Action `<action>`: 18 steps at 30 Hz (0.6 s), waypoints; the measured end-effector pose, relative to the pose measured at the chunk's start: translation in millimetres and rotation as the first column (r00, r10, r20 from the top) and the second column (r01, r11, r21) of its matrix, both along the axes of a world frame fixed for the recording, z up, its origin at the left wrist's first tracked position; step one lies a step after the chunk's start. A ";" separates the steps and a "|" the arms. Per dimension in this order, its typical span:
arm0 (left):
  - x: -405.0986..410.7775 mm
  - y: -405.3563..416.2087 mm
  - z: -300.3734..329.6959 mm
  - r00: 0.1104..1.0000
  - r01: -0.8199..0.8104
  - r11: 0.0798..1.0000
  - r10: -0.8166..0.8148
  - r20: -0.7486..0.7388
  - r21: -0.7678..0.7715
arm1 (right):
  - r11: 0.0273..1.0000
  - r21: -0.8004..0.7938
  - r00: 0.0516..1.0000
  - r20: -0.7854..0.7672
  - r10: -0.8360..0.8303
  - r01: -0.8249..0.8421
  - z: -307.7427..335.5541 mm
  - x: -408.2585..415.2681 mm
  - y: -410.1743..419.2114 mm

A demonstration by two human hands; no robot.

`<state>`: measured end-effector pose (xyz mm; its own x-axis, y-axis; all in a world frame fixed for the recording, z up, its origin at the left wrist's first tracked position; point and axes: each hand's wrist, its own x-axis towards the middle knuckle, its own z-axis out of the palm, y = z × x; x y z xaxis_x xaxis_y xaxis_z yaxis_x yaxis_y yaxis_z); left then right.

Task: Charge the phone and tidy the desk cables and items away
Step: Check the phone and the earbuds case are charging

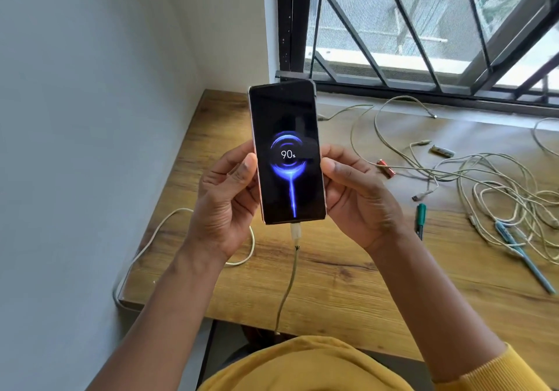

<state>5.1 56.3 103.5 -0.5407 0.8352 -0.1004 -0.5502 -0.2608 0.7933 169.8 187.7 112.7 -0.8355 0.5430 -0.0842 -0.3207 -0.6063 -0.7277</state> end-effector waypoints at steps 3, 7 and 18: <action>1.4 4.0 -12.1 0.997 -0.082 0.989 0.080 -0.021 -0.124 | 0.998 -0.023 0.997 0.063 -0.049 0.050 -16.7 -5.0 0.1; -0.3 5.9 -32.1 0.990 -0.140 0.959 0.134 -0.041 -0.245 | 0.992 -0.058 0.981 0.169 -0.096 0.108 -44.1 -12.8 -0.4; -5.7 14.2 -84.4 0.954 -0.270 0.791 0.143 -0.264 -0.549 | 0.974 0.158 0.811 0.541 -0.222 0.162 -91.6 -20.2 3.6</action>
<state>-0.7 70.5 19.1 -0.7543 0.5239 -0.3956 -0.3512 0.1871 0.9174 149.6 191.3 21.1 -0.5425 0.7180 -0.4361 0.0512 -0.4899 -0.8703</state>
